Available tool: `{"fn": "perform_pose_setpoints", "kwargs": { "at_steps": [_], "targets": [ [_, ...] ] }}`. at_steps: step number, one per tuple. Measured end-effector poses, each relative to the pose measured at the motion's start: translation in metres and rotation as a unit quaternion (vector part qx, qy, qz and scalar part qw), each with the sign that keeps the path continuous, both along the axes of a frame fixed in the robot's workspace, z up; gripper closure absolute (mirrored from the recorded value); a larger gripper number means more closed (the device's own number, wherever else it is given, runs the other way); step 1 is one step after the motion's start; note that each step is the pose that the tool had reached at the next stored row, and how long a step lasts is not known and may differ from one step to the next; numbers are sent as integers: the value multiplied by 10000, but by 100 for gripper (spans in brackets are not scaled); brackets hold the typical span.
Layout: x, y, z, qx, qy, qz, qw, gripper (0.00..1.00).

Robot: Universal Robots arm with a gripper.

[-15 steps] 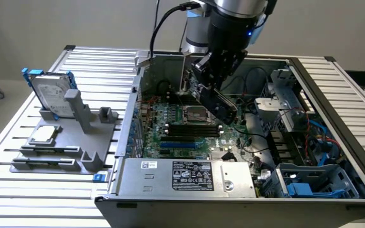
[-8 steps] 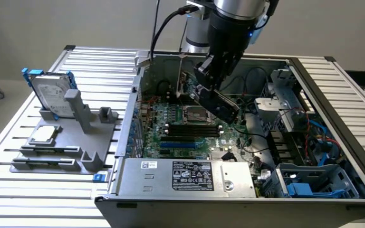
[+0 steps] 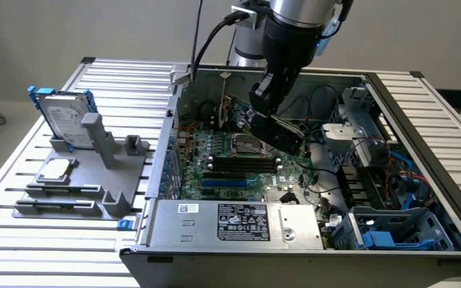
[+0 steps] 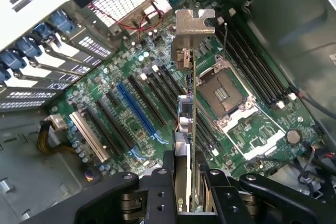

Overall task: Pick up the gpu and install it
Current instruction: 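Insert the gpu into the slot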

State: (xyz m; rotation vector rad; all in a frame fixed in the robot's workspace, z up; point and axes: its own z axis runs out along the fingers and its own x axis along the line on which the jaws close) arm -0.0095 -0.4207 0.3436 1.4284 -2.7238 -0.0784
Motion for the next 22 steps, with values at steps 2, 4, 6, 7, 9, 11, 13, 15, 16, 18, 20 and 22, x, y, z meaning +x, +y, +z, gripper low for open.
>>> {"fn": "perform_pose_setpoints", "kwargs": {
  "at_steps": [2,4,6,7,9,11,13,15,16,18,20,22],
  "targets": [
    [0,0,-8,4,0,180,9998,73],
    [0,0,-15,9,0,362,9993,73],
    [0,0,-22,14,0,542,9985,73],
    [0,0,-26,16,0,632,9980,73],
    [0,0,-34,22,0,816,9967,73],
    [0,0,-40,27,0,998,9950,73],
    [0,0,-48,33,0,1177,9930,73],
    [0,0,-55,39,-1,1358,9907,73],
    [0,0,-58,42,-1,1447,9895,73],
    [0,0,-65,48,-1,1625,9867,73],
    [0,0,-72,54,-1,1805,9836,73],
    [0,0,-79,60,-1,1987,9800,73]
  ]
}}
